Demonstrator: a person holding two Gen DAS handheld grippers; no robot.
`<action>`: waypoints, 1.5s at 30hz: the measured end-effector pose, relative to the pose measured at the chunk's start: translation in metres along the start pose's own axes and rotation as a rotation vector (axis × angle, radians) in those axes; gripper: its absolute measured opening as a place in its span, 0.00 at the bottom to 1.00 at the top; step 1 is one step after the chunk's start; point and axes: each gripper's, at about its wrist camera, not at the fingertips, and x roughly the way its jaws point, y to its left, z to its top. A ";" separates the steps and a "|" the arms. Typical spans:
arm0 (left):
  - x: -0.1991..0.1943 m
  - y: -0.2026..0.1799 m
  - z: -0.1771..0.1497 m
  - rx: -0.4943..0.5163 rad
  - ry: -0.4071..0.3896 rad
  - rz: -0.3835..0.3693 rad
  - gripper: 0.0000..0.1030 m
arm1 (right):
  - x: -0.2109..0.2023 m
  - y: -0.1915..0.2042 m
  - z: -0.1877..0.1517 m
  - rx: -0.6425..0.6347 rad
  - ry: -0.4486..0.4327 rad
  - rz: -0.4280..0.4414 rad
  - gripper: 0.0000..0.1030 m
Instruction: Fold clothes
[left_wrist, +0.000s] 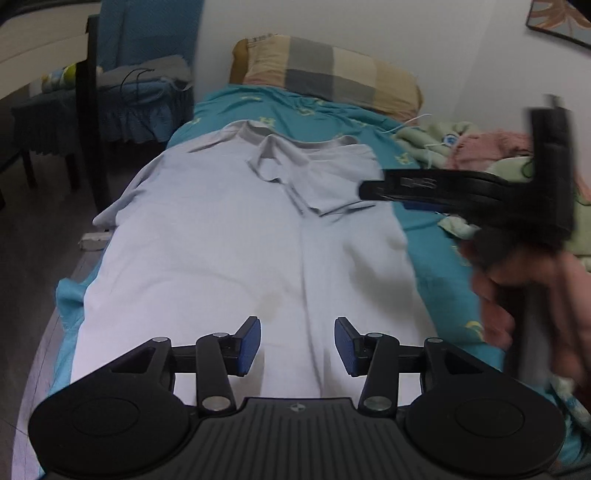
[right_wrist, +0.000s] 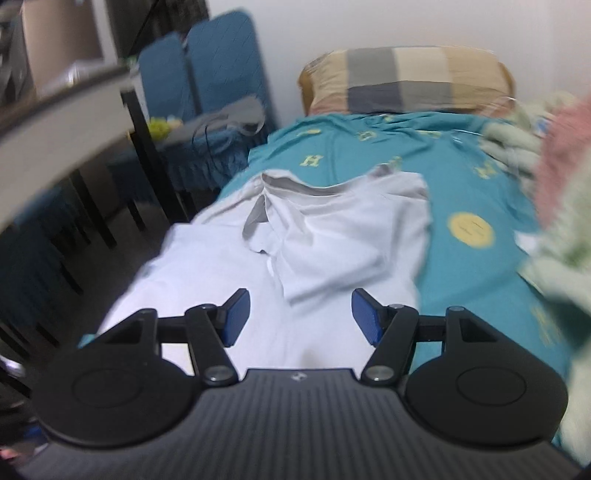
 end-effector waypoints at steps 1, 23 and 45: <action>0.002 0.006 0.001 -0.022 -0.006 -0.002 0.46 | 0.021 0.006 0.002 -0.033 0.020 -0.014 0.60; 0.022 0.035 -0.003 -0.175 -0.012 -0.023 0.46 | 0.022 -0.008 0.088 -0.033 -0.066 -0.206 0.09; 0.000 0.049 0.010 -0.202 -0.153 0.047 0.50 | 0.073 0.047 -0.023 0.099 0.028 -0.010 0.12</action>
